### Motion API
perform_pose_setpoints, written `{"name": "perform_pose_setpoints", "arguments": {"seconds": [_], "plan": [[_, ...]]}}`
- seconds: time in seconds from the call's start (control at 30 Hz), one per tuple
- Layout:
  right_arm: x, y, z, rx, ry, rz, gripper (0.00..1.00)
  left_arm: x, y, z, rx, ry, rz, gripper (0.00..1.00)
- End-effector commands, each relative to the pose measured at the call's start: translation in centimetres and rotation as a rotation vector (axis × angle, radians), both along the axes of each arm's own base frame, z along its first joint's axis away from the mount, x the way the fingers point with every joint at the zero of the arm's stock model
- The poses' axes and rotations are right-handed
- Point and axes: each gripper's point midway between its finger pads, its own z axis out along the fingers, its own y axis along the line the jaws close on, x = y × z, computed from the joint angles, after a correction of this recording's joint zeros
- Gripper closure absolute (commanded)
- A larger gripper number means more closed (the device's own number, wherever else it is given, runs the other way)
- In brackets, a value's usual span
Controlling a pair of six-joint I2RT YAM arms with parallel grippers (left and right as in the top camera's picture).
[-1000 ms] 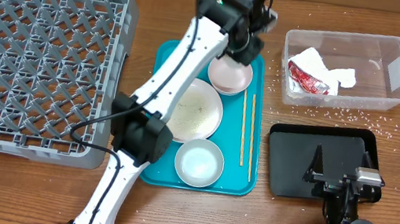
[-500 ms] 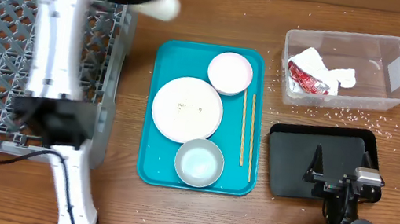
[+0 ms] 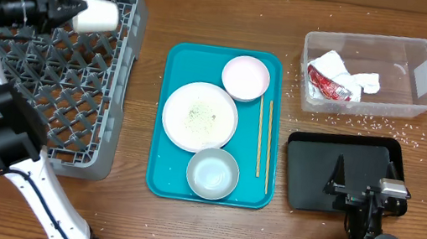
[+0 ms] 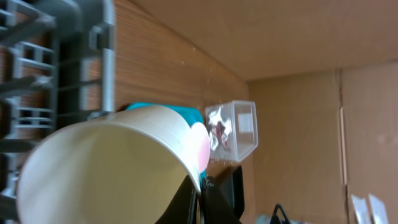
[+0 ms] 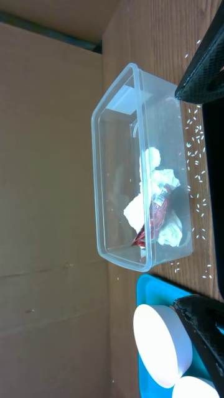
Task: Sort waste into correct bins and load items into the dishwasher
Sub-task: 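Carry the white cup to the dish rack and set it down with the left gripper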
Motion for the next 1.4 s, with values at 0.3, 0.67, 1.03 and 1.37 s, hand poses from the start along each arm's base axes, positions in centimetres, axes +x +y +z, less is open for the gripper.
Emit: {"name": "perform_pose_setpoints", "arguments": {"seconds": [0.3, 0.67, 1.03, 1.37], "plan": [[0.0, -0.2, -0.2, -0.001, -0.004, -0.009, 0.00, -1.7, 5.2, -4.2, -0.251, -0.106, 0.098, 0.94], [0.0, -0.2, -0.2, -0.001, -0.004, -0.009, 0.00, -0.9, 5.7, -5.8, -0.264, -0.178, 0.089, 0.93], [0.0, -0.2, -0.2, -0.001, -0.004, -0.009, 0.00, -0.7, 6.1, -7.7, -0.201, -0.093, 0.130, 0.92], [0.0, -0.2, -0.2, -0.001, -0.004, -0.009, 0.00, -0.7, 6.6, -8.9, -0.187, 0.000, 0.174, 0.95]]}}
